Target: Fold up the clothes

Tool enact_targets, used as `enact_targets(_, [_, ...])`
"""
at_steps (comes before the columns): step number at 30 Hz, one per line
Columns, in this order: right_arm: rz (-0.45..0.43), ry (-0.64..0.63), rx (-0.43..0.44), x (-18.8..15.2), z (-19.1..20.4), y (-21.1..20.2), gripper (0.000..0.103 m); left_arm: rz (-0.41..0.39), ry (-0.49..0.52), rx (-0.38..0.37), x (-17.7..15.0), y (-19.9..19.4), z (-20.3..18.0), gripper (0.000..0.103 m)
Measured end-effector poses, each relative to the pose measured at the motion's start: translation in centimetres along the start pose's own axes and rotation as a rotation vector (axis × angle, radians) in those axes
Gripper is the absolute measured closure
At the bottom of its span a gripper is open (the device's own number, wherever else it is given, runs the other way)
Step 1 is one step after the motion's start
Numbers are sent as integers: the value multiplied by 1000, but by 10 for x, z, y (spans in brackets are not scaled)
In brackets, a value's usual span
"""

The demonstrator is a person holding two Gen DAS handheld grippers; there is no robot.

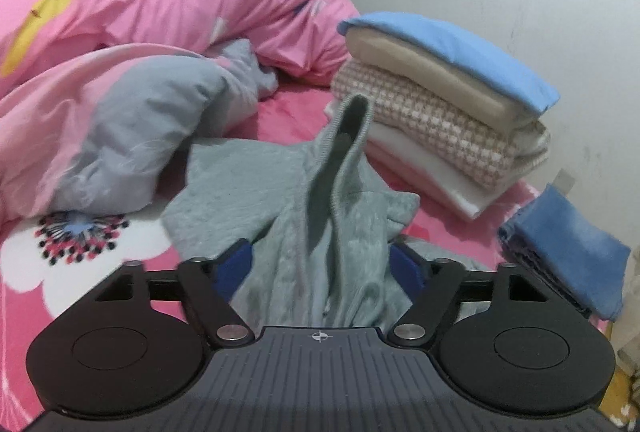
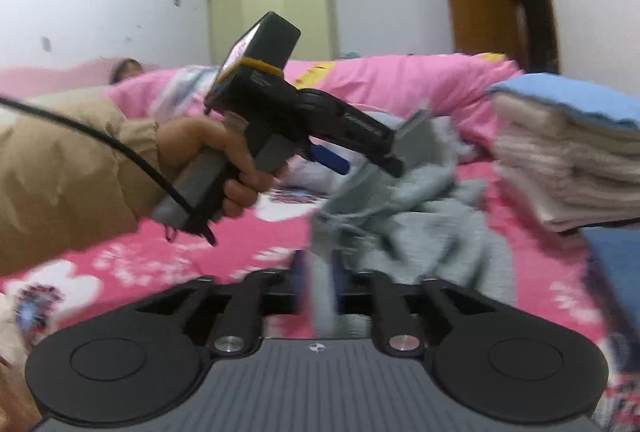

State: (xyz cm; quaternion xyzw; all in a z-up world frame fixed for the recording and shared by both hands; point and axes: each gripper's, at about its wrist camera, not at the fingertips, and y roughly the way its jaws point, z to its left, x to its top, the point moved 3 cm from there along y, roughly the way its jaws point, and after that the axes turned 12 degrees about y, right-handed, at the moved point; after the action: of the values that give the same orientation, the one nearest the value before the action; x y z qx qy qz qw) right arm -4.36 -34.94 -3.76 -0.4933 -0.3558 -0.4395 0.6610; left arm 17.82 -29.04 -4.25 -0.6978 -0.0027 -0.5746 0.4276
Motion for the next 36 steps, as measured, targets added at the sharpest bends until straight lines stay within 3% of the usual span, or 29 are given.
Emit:
enact_targets(1, [-6,-6,-12,-1,-2,-3,50,7,-5,1,2,4,0,51])
enact_targets(2, [-6,-14,-16,-3,-3,-5,49,9,-17,4,3,8,1,54])
enact_targets(4, [14,-24,-5,-4,-6,-1,47,10,-44,11,5,14,4,78])
enact_targets(6, [28,-38,-12,-6,-7,6,47,4,-76,21,4,16,8,89])
enact_targets(8, [43,-52,-19,-7,-8,13,48,-8,-102,39,3,15,13,92])
enact_targets(12, [72,-80,-34,-10,-10,27,78,-54,-119,83,5,-2,20,93])
enact_targets(15, [58,-145,-43,-10,-1,24,78,-91,-145,101,10,-20,30,94])
enact_targets(17, [46,-184,-24,-12,8,19,74,-102,-156,109,11,-29,35,94])
enact_targets(18, [51,-213,-20,-15,13,19,62,-108,-161,113,12,-34,38,94])
enact_targets(19, [53,-249,-26,-18,18,19,41,-110,-168,117,11,-37,40,94])
enact_targets(21, [54,-326,-35,-27,28,21,21,-114,-186,122,10,-42,43,94])
enact_targets(22, [61,-373,-47,-32,32,24,21,-117,-197,125,8,-45,44,94])
enact_targets(24, [57,-454,-99,-39,38,30,29,-128,-215,132,5,-50,48,94])
enact_targets(25, [54,-482,-132,-41,39,33,48,-136,-223,137,4,-53,50,94])
enact_targets(26, [54,-484,-156,-39,39,36,55,-145,-230,143,2,-56,53,94])
enact_targets(28, [52,-442,-166,-32,34,38,79,-161,-245,154,-1,-63,57,94])
enact_targets(31, [6,-370,-153,-15,30,32,84,-192,-271,173,-5,-74,67,94])
enact_targets(36, [-68,-242,-10,31,45,13,86,-270,-336,225,-18,-118,101,94])
